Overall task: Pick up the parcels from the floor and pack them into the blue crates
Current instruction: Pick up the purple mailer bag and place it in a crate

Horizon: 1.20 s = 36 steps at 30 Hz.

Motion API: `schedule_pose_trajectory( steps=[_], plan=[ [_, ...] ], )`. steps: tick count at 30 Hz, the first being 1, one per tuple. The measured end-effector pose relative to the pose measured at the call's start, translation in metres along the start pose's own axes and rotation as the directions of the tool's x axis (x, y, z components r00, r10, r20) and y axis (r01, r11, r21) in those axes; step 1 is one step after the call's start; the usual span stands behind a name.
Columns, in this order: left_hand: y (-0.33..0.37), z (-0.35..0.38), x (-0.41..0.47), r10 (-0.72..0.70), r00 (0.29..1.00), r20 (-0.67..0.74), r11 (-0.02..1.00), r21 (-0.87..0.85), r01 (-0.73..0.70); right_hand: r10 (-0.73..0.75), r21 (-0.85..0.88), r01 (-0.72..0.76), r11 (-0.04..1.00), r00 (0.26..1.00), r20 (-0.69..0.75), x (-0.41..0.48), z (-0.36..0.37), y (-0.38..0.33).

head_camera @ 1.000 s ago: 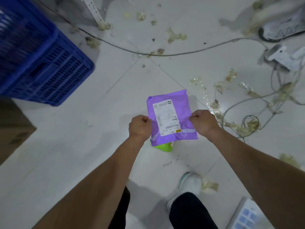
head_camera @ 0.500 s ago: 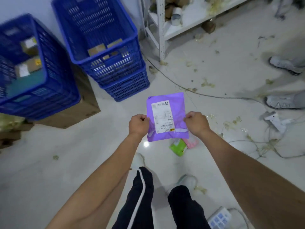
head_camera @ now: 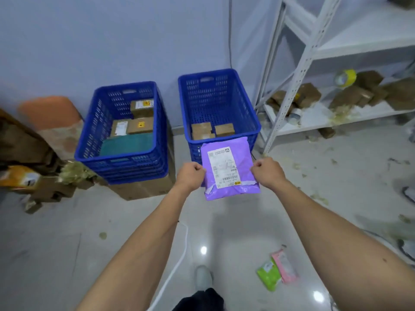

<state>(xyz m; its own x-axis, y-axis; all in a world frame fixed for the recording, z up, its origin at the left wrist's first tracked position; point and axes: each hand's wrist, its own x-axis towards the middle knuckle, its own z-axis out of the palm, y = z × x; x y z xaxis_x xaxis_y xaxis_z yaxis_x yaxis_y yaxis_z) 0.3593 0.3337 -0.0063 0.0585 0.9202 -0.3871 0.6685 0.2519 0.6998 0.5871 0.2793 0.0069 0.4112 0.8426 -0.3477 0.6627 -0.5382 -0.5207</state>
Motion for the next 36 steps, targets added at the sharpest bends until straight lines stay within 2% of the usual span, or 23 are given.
schedule_pose_trajectory(
  steps=[4, 8, 14, 22, 25, 30, 36],
  plan=[
    [0.004, -0.035, 0.038, -0.050, 0.996, -0.080, 0.995, -0.090, 0.042, -0.089, -0.061, 0.088, 0.994, 0.996, -0.016, 0.034, -0.002, -0.059],
    [0.005, -0.051, 0.074, -0.086, 0.989, -0.117, 0.991, -0.116, 0.073, -0.120, -0.119, 0.120, 0.986, 0.993, 0.008, 0.065, 0.000, -0.089],
    [0.022, -0.038, 0.134, -0.129, 0.982, -0.136, 0.988, -0.103, 0.116, -0.128, -0.135, 0.134, 0.982, 0.991, 0.048, 0.139, 0.002, -0.096],
    [0.072, -0.019, 0.230, -0.215, 0.959, -0.187, 0.976, -0.060, 0.207, -0.142, -0.133, 0.171, 0.976, 0.969, 0.202, 0.267, -0.011, -0.102],
    [0.102, -0.023, 0.269, -0.207, 0.959, -0.192, 0.978, -0.051, 0.201, -0.158, -0.110, 0.190, 0.976, 0.955, 0.251, 0.315, -0.029, -0.113],
    [0.146, -0.042, 0.333, -0.167, 0.956, -0.241, 0.985, -0.069, 0.155, -0.209, -0.099, 0.238, 0.966, 0.947, 0.243, 0.388, -0.053, -0.142],
    [0.148, -0.048, 0.391, -0.173, 0.955, -0.242, 0.985, -0.061, 0.163, -0.214, -0.106, 0.250, 0.962, 0.939, 0.270, 0.449, -0.047, -0.168]
  ],
)
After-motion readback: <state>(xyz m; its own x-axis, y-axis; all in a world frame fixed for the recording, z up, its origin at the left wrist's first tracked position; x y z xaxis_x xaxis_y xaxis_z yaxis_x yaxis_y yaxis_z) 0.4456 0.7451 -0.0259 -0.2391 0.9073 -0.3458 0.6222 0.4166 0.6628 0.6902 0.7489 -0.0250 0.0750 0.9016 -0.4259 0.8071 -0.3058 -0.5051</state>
